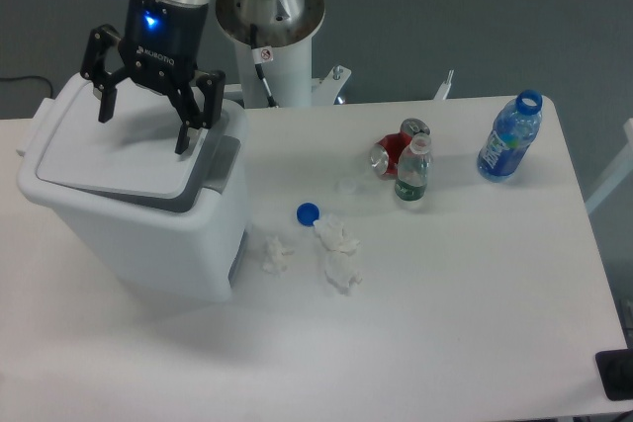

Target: Close the trash can

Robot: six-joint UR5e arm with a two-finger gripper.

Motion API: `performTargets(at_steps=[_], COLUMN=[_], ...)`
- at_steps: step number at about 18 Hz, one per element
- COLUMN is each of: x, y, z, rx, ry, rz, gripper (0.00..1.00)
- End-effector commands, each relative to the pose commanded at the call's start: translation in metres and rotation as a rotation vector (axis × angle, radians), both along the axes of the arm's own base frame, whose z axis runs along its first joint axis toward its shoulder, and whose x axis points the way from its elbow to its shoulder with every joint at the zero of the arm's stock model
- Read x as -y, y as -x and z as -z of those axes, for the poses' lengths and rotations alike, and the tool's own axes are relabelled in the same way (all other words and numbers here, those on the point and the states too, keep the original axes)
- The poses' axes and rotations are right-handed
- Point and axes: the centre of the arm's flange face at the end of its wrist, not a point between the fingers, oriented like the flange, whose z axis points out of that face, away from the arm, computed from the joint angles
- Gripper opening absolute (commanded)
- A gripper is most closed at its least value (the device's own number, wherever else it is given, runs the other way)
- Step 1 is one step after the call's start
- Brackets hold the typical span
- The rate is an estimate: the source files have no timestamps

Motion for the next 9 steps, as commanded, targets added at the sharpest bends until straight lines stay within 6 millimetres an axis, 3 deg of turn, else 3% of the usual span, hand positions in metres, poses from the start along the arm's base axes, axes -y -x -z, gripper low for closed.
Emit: performTargets(at_steps=[9], x=[-0.0036], y=[0.004], z=[0.0106], rx=[0.009], ry=[0.016], rz=[0.002], gripper=[1.0])
